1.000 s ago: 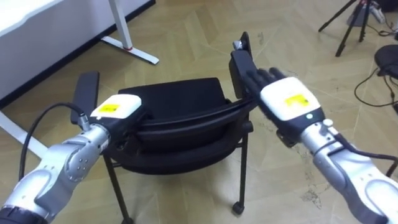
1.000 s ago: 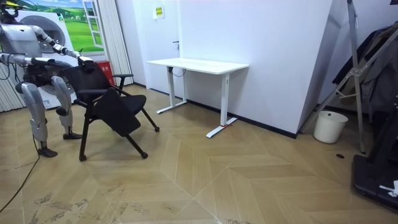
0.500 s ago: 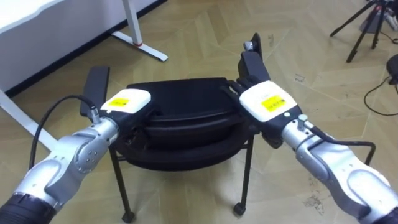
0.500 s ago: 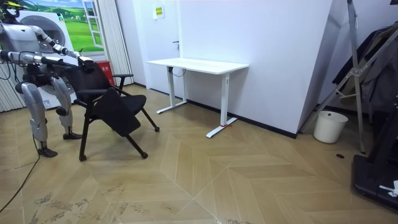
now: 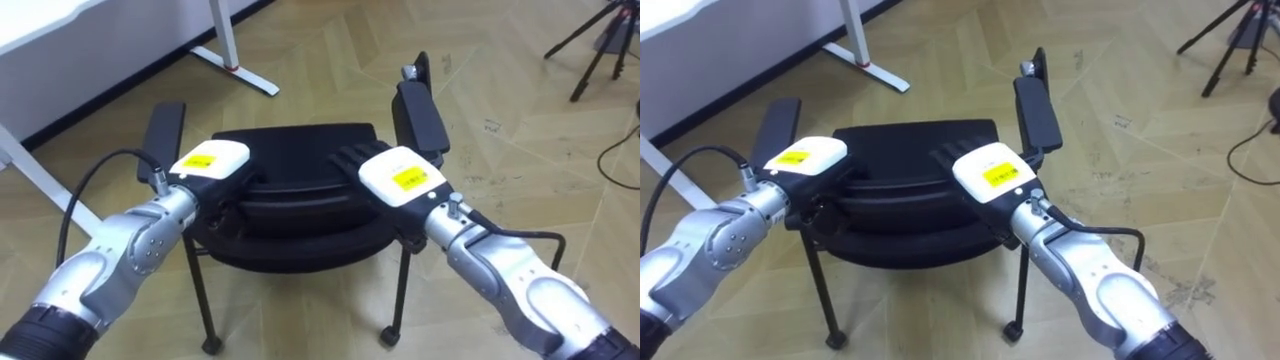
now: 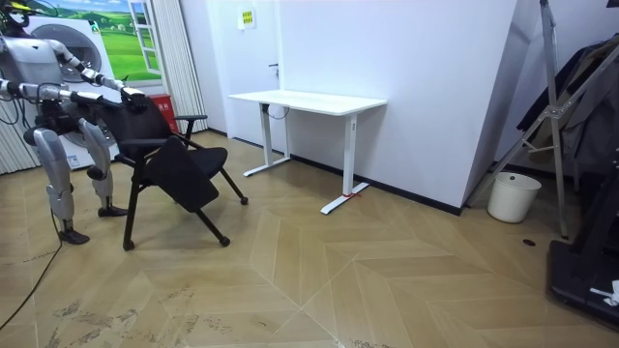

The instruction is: Push chair

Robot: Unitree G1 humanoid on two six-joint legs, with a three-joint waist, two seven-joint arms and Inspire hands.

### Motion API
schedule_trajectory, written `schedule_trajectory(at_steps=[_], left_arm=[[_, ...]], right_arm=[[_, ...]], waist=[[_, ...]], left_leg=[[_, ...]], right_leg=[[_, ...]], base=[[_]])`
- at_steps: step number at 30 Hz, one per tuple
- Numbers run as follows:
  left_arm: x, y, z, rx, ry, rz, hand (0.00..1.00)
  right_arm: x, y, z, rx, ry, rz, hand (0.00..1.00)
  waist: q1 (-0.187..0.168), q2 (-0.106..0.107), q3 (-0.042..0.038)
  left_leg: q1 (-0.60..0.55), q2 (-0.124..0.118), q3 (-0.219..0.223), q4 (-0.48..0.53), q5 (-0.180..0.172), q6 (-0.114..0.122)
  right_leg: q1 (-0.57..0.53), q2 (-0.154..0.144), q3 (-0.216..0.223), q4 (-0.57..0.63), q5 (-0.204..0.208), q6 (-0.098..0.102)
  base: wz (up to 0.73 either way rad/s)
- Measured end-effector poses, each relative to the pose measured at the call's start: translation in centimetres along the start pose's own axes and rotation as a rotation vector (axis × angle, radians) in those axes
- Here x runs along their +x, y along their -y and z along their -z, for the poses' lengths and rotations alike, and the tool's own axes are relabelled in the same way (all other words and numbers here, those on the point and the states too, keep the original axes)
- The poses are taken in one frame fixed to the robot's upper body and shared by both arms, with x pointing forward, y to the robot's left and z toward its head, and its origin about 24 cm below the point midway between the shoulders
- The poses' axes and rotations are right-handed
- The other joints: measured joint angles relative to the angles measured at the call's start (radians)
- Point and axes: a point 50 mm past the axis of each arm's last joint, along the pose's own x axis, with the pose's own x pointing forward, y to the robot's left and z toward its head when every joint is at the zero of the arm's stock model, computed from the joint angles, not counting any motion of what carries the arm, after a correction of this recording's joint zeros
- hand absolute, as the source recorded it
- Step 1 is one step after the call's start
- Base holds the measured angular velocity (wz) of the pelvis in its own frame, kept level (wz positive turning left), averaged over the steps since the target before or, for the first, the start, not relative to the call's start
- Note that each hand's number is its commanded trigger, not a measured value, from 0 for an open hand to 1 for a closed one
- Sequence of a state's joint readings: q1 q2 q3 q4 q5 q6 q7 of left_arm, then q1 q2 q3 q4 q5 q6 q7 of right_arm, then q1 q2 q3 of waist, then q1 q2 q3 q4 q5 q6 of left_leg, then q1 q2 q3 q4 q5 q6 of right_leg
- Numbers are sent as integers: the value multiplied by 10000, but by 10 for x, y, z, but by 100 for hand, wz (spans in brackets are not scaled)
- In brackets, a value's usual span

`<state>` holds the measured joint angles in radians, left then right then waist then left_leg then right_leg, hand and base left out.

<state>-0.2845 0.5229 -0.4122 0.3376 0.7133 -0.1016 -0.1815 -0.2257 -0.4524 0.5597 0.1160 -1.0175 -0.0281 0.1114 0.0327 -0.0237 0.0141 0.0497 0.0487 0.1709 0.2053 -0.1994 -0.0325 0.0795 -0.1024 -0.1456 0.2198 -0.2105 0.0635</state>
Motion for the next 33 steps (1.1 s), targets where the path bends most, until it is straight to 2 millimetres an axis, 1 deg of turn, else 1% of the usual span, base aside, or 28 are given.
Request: schedule_trajectory(at_steps=[1, 2, 3, 4, 5, 6, 8, 14, 16, 17, 19, 21, 26, 29, 30, 31, 32, 33], left_arm=[[0, -1, 0, -15, -25, -36, 100], [0, -1, 0, -19, -26, -45, 100], [0, -2, 0, -26, -46, -77, 100], [1, -1, -1, -58, -46, -92, 100], [1, -1, -1, -63, -52, -118, 100], [1, -1, -2, -76, -28, -123, 100], [3, -4, -4, -66, 38, -209, 100], [6, -1, -12, -72, 293, -221, 100], [7, 1, -17, -114, 489, -196, 100], [8, 2, -20, -106, 585, -188, 100], [4, 4, -24, -108, 762, -226, 100], [4, 5, -25, -150, 787, -216, 100], [4, 6, -26, -177, 799, -203, 100], [5, 6, -25, -171, 789, -223, 100], [5, 6, -25, -167, 777, -207, 100], [6, 5, -25, -148, 768, -203, 100], [7, 5, -25, -150, 766, -188, 100], [10, 3, -25, -140, 766, -217, 100]], right_arm=[[1, -1, 0, 42, -16, 62, 0], [1, -1, 0, 54, -29, 121, 51], [2, -1, 0, 121, -59, 236, 56], [3, -2, 1, 228, -100, 291, 78], [3, -3, 1, 305, -128, 330, 96], [4, -4, 3, 541, -182, 429, 100], [6, -5, 6, 770, -266, 533, 100], [6, -12, 15, 1258, -621, 802, 100], [6, -13, 19, 1346, -795, 934, 100], [7, -13, 20, 1373, -863, 945, 100], [6, -14, 24, 1434, -843, 954, 100], [6, -14, 25, 1442, -846, 1043, 100], [5, -16, 26, 1379, -779, 1094, 100], [5, -18, 28, 1383, -805, 1079, 100], [6, -19, 28, 1400, -787, 1111, 100], [7, -20, 29, 1399, -791, 1152, 100], [8, -20, 30, 1400, -787, 1160, 100], [9, -19, 31, 1411, -801, 1181, 100]], waist=[[-30, 18, -46], [-53, 27, -54], [-82, 47, -65], [-98, 73, -75], [-102, 82, -77], [-102, 96, -81], [-103, 109, -85], [-114, 152, -96], [-175, 217, -111], [-249, 241, -106], [-275, 255, -97], [-304, 289, -109], [-309, 289, -104], [-301, 266, -85], [-291, 266, -67], [-288, 252, -28], [-293, 182, 22], [-310, 181, 22]], left_leg=[[-83, 0, -44, 19, 0, 0], [-125, 0, -73, 29, 1, 2], [-169, 1, -117, 78, 3, 5], [-212, 1, -155, 90, 3, 4], [-218, 1, -176, 90, 3, 4], [-216, 0, -200, 93, 3, 4], [-231, -3, -236, 110, 3, 4], [-229, -49, -530, 150, 3, 4], [-232, -74, -707, 157, 3, 4], [-232, -76, -751, 160, 3, 4], [-243, -86, -871, 158, 4, 2], [-235, -86, -908, 158, 5, 0], [-218, -86, -917, 163, 5, 0], [-219, -82, -934, 179, 5, 0], [-220, -76, -941, 209, 5, 0], [-219, -69, -942, 263, 5, 0], [-249, -59, -944, 311, 4, -1], [-414, -31, -943, 538, 2, -5]], right_leg=[[-75, -1, -46, 10, 1, -2], [-99, -2, -78, 11, 5, -8], [-125, -3, -126, 11, 8, -13], [-123, -4, -179, 10, 8, -13], [-121, -5, -203, 10, 8, -13], [-120, -5, -224, 10, 8, -13], [-110, -7, -260, 7, 8, -12], [97, -19, -556, -179, 8, -12], [216, -36, -766, -188, 8, -12], [232, -37, -810, -198, 8, -12], [312, -31, -1011, -330, 8, -12], [415, -27, -1065, -355, 7, -11], [467, -27, -1119, -362, 8, -11], [489, -30, -1200, -362, 7, -11], [481, -30, -1204, -350, 7, -11], [476, -32, -1244, -345, 7, -12], [462, -35, -1308, -330, 6, -12], [406, -35, -1384, -266, 2, -20]], base=[[7], [10], [11], [10], [8], [7], [7], [14], [22], [28], [19], [8], [1], [1], [0], [0], [8], [17]])
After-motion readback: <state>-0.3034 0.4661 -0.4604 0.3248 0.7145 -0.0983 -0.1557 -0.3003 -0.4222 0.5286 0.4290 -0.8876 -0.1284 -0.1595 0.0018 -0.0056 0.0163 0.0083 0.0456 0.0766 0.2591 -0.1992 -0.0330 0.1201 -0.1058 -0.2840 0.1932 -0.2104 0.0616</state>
